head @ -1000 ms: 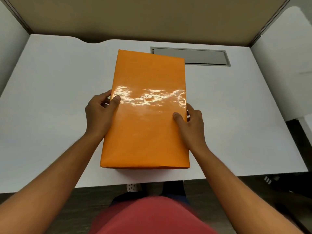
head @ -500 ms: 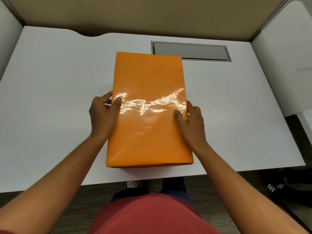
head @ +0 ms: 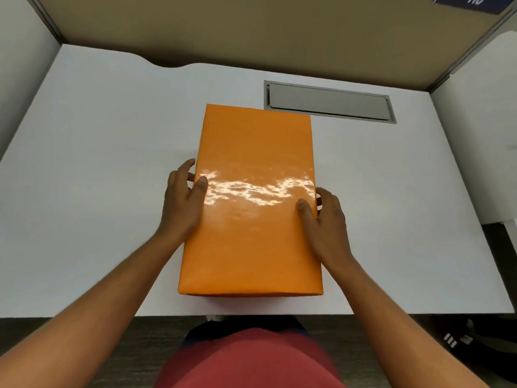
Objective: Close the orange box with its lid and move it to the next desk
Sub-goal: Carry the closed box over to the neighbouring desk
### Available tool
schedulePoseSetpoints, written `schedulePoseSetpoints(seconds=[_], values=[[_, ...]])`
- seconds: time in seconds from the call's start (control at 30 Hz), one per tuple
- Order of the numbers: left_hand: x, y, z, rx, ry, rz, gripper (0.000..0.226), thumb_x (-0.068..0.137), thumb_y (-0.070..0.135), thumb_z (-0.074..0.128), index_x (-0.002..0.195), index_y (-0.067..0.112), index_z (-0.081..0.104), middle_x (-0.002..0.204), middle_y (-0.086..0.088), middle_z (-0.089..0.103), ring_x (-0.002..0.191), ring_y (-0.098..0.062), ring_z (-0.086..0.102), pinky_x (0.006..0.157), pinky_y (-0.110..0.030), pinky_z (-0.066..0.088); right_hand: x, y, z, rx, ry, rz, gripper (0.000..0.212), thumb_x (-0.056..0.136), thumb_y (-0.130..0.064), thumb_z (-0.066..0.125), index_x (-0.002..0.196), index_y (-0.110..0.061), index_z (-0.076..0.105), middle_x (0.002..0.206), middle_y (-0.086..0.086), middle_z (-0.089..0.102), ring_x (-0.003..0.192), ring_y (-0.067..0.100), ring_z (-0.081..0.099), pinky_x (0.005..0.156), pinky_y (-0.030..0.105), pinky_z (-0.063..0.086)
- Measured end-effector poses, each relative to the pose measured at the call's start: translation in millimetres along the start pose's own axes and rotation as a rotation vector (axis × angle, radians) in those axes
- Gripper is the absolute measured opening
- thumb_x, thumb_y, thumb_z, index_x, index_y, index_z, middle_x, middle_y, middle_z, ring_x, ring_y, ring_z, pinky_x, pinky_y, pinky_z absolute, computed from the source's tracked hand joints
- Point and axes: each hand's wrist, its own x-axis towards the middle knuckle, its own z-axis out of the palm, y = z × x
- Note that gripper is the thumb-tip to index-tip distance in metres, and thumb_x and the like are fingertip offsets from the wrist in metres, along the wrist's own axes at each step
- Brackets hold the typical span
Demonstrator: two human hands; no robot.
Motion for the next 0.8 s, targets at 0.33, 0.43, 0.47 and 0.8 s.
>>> schedulePoseSetpoints(seconds=[0.33, 0.43, 0.47, 0.8], values=[[116, 56, -7, -0.056, 0.023, -0.077, 0.048, 0.103, 0.048, 0.057, 0.147, 0.03, 0.055, 0.14, -0.003, 0.063, 0.117, -0.028, 0.066, 0.095, -0.047, 0.06, 179, -52, -9, 0.061, -0.013, -0.069, 0.045, 0.106, -0.041, 0.05, 0.147, -0.02, 0.054, 0.144, 0.01, 0.059, 0.123, 0.022, 0.06, 0.1, 0.033, 0.048], [147, 70, 1, -0.098, 0.006, -0.118, 0.046, 0.1, 0.051, 0.059, 0.139, 0.028, 0.064, 0.14, -0.003, 0.065, 0.118, -0.03, 0.066, 0.092, -0.045, 0.06, 211, -55, 3, 0.019, -0.009, -0.081, 0.039, 0.104, -0.039, 0.053, 0.134, -0.018, 0.067, 0.133, 0.008, 0.068, 0.118, 0.025, 0.065, 0.102, 0.04, 0.051], [154, 70, 4, -0.107, 0.014, -0.126, 0.043, 0.1, 0.05, 0.061, 0.135, 0.027, 0.067, 0.136, -0.003, 0.066, 0.118, -0.03, 0.065, 0.089, -0.043, 0.06, 217, -53, 6, 0.017, 0.0, -0.077, 0.038, 0.103, -0.039, 0.054, 0.129, -0.017, 0.07, 0.129, 0.007, 0.07, 0.117, 0.025, 0.066, 0.1, 0.039, 0.051], [157, 59, 24, -0.108, 0.13, -0.129, 0.032, 0.102, 0.045, 0.06, 0.125, 0.027, 0.072, 0.121, 0.0, 0.069, 0.115, -0.026, 0.066, 0.102, -0.048, 0.057, 217, -41, 21, 0.186, 0.041, -0.069, 0.038, 0.105, -0.039, 0.053, 0.128, -0.016, 0.071, 0.126, 0.004, 0.073, 0.107, 0.019, 0.066, 0.097, 0.037, 0.052]])
